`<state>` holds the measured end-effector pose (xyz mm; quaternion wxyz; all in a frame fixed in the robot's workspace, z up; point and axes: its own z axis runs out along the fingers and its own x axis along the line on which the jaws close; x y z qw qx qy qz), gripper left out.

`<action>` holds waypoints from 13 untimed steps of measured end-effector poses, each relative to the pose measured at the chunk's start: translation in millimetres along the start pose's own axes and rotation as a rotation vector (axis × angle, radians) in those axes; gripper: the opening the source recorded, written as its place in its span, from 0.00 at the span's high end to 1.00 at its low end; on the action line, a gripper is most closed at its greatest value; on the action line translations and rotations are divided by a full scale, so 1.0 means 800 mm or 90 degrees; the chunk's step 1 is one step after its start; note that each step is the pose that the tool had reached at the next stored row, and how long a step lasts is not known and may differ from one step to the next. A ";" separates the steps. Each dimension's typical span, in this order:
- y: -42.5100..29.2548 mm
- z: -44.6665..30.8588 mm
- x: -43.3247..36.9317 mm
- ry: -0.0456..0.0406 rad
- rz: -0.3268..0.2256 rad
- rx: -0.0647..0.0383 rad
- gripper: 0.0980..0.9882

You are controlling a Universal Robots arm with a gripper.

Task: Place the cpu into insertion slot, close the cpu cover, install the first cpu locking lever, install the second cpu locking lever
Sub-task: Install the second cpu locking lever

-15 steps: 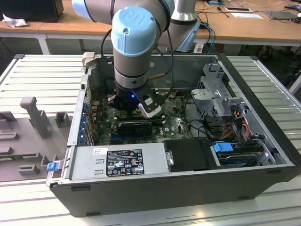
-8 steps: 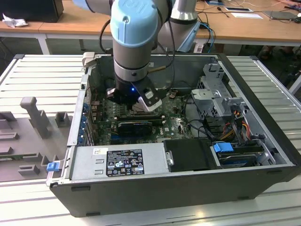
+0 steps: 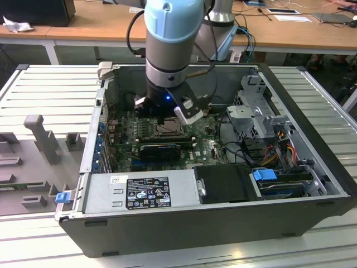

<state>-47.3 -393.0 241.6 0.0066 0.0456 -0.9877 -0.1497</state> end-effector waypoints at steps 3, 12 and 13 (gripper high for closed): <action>-0.0014 -0.0004 -0.012 0.0011 0.000 0.000 0.99; -0.0218 0.0002 -0.001 0.0001 0.005 0.000 0.99; -0.0224 0.0035 0.005 0.0001 0.005 0.000 0.99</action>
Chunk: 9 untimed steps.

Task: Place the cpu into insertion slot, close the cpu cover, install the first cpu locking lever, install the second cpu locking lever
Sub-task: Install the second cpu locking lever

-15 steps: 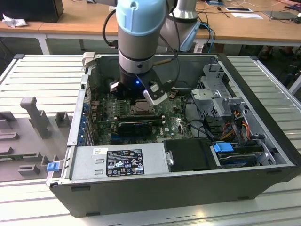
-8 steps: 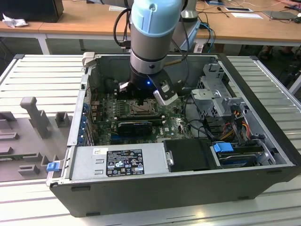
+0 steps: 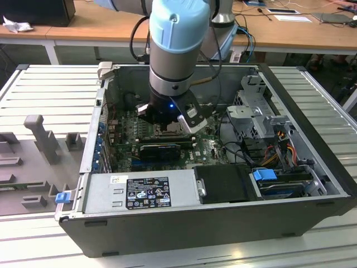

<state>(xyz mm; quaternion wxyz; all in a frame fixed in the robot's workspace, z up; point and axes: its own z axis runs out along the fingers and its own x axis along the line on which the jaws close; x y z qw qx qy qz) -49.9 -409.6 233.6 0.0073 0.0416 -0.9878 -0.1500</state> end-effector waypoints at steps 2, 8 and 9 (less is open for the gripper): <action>-0.0010 0.0060 0.010 0.0000 0.000 0.000 0.99; -0.0056 0.0220 0.015 -0.0084 0.027 0.000 0.99; -0.0058 0.0233 0.018 -0.0084 0.027 -0.001 0.99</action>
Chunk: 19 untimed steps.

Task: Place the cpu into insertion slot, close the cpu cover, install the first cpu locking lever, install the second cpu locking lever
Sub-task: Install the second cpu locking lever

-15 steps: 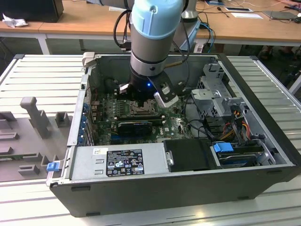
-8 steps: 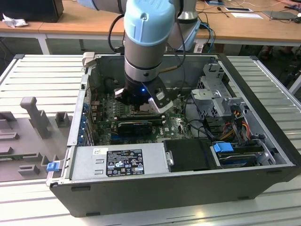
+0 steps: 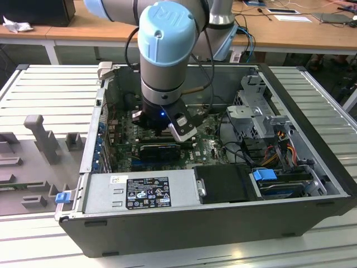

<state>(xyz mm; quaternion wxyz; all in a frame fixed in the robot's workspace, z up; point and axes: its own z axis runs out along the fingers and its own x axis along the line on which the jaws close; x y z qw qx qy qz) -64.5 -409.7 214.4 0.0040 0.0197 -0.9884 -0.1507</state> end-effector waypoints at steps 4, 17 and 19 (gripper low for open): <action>-0.0024 0.0090 0.007 -0.0003 0.000 -0.006 0.99; -0.0108 0.0274 0.011 -0.0021 -0.001 -0.048 0.99; -0.0115 0.0287 0.011 -0.0021 -0.001 -0.052 0.99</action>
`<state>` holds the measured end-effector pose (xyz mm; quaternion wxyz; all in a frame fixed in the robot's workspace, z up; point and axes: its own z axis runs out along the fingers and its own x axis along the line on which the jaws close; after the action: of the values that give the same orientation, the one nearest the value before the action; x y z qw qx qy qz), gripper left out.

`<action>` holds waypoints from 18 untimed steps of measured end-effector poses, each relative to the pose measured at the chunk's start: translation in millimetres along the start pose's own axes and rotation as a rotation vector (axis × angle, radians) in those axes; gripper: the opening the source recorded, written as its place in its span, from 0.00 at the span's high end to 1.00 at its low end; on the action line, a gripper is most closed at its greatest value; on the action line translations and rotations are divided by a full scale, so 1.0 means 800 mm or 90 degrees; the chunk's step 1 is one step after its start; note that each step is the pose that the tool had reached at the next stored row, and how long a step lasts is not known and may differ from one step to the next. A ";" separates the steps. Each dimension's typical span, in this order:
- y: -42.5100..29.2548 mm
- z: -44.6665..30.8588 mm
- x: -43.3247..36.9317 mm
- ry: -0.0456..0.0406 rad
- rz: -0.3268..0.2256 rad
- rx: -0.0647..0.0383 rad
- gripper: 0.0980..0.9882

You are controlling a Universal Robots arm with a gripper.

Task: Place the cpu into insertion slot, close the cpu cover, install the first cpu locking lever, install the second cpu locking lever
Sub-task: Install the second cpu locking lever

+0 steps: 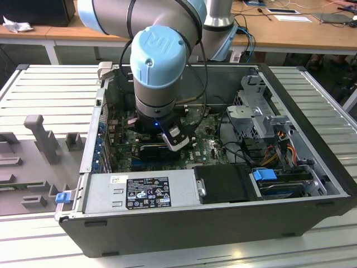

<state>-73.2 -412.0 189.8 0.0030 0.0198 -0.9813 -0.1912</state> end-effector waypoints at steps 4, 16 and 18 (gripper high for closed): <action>-0.0003 0.0008 0.000 -0.0006 0.000 -0.008 0.99; 0.0071 -0.0243 0.001 -0.0003 0.000 -0.008 0.99; 0.0086 -0.0281 0.001 -0.0001 0.000 -0.008 0.99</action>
<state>-73.6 -414.1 213.2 0.0031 0.0198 -0.9801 -0.1974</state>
